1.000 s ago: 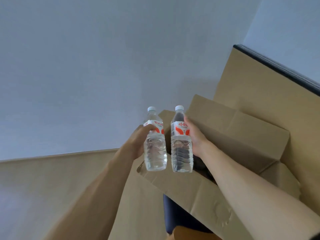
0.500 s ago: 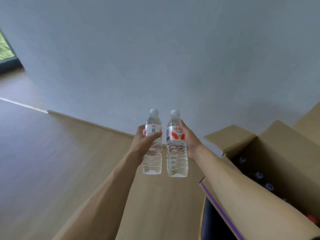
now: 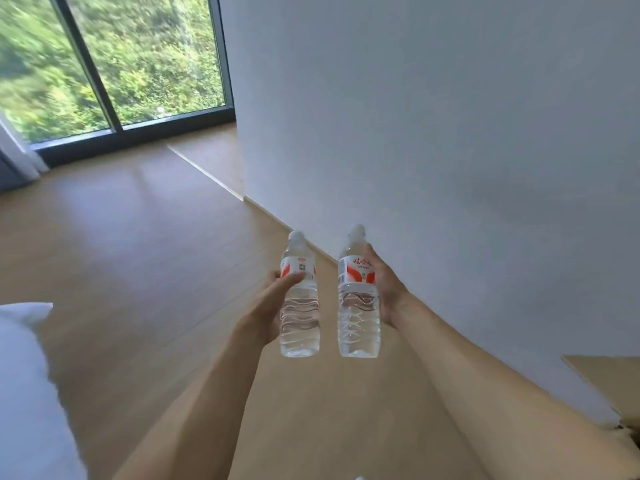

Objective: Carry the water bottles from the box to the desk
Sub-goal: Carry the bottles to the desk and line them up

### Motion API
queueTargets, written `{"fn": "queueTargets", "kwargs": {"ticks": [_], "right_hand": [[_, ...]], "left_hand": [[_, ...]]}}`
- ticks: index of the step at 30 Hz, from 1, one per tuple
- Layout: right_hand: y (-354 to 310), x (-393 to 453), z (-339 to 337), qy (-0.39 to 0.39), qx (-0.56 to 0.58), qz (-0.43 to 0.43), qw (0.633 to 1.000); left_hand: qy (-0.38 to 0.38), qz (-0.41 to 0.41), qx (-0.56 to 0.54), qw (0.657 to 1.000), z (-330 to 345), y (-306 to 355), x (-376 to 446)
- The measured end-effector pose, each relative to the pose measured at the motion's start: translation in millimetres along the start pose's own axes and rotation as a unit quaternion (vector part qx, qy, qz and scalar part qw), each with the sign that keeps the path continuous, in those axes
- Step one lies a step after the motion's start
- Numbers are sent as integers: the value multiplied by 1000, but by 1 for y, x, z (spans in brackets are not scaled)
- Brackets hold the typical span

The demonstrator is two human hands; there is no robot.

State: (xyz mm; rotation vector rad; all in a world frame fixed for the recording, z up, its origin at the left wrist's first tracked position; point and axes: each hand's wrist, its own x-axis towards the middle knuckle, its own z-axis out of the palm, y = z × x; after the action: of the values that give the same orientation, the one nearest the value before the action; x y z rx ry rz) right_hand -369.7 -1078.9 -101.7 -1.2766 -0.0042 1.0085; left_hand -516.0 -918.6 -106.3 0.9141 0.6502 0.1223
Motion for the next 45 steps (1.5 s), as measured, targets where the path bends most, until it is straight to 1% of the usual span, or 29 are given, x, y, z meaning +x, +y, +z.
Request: {"fn": "queueTargets", "kwargs": {"ticks": [5,8,11,14,17,19,22,28,34,38,42,45], "right_hand": [[-3,48,42,-85,-11,37,996],[-7,82,67,-121,-43,52,990],[-14,118,92,-156,-94,41,982],[-26,154,115,-188,-113,64,974],[-44,184,137,-235,-126,87,960],[-56,205,148,-252,-139,98,953],[-70,230,165,-280,-148,104,943],[-83,269,194,-327,-155,127,924],[-81,300,232,-393,-189,148,888],[-74,326,265,-420,-201,149,873],[-66,357,311,-427,-187,164,869],[-61,383,354,-425,-200,164,867]], "left_hand": [[92,66,29,993,-37,13,10],[108,67,-7,992,-55,29,18],[112,57,-66,990,-65,50,29],[146,79,-77,983,-71,71,45],[190,115,-61,973,-78,88,62],[218,139,-71,964,-80,102,71],[279,165,-55,944,-80,118,80],[303,190,-89,930,-90,138,92],[333,195,-69,920,-121,158,103],[358,199,-47,911,-153,180,115],[361,212,-36,908,-194,208,129],[357,224,-43,906,-234,233,142]]}}
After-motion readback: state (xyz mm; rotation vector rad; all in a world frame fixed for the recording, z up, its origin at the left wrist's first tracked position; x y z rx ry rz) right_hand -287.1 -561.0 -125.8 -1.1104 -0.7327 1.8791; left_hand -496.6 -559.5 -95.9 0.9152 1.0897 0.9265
